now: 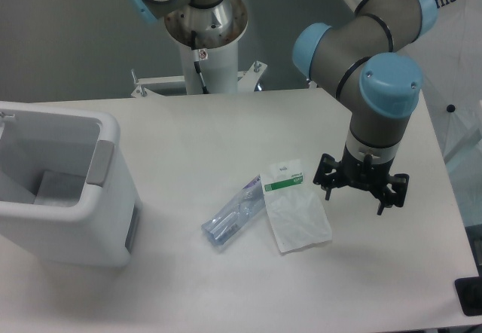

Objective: Place the trash in the trash can
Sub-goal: 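Move the gripper over the white plastic bag with green stripe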

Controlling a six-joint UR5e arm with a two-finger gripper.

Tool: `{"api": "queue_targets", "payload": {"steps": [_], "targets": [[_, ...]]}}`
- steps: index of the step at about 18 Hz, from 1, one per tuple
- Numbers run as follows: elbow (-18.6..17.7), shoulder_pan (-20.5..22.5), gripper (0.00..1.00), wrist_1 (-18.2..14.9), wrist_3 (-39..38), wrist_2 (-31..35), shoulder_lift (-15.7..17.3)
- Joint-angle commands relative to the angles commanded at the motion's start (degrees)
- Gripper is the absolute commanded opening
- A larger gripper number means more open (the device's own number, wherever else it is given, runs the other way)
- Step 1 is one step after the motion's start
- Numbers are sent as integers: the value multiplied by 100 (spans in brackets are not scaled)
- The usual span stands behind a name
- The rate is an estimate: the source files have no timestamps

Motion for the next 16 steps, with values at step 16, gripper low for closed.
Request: {"api": "queue_targets", "payload": {"steps": [16], "targets": [[-1081,-211,100,809,-308,202,202]]}}
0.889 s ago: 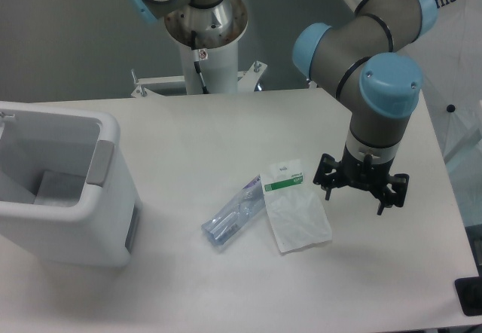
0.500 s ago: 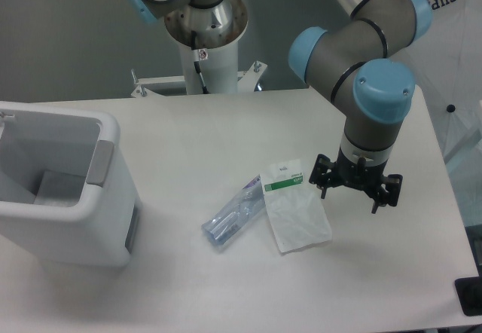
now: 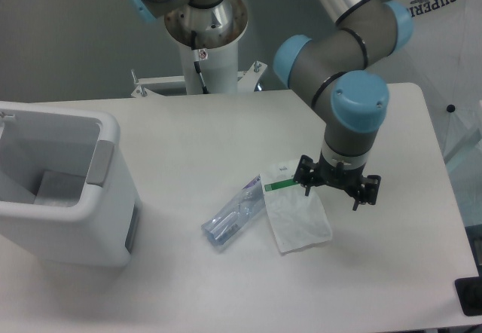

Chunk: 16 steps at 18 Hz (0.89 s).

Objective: Place the trash in the trash can
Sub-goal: 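Move the gripper over the white plastic bag with green stripe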

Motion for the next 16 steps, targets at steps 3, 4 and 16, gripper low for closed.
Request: {"api": "queue_targets", "payload": {"steps": [3,4,16], "targets": [[-210,-35,100,-9,17,-26,79],[-359,-53,100,8,9,-52,88],[-1467,-106,100,9,1843,-114,852]]}}
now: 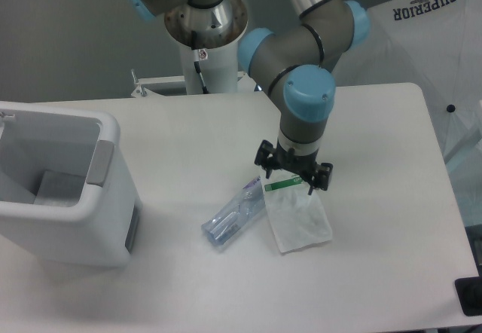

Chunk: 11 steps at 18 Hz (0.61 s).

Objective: Place the trash in the trash can
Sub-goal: 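Move the gripper over the white plastic bag with green stripe, then lower the gripper and pinch the bag's green-striped edge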

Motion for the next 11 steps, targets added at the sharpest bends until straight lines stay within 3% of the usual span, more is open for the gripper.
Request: {"api": "queue_targets", "payload": {"steps": [8,11], "targets": [[-203,0,100,62,959,343,0],[-238,-26,96,88,961,465,-52]]}}
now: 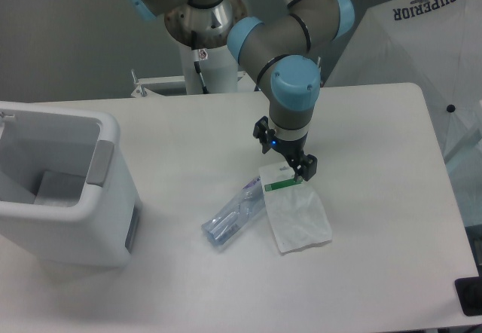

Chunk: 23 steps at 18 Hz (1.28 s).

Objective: Place the trash in the trash can
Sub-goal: 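Lower the gripper and pinch the bag's green-striped edge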

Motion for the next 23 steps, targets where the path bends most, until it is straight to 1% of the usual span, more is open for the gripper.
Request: {"api": "queue_targets", "payload": {"steps": [3,4,5,8,11,15,16,20,23], "targets": [[0,-9,91,9,-9,71,-70],[26,-18,83,9,-27,71,-88],[52,-18,78,9,-53,71,-114],[70,-26,68,44,-106,71,-167],[62,-35,49,97,-123,71,-167],[62,-35,15,97,-123,62,-167],[70,-35,9,97,-132,62,-167],[79,-44,0,123,-334,27,-167],[149,-35,0,106,-326,-8,-158]]}}
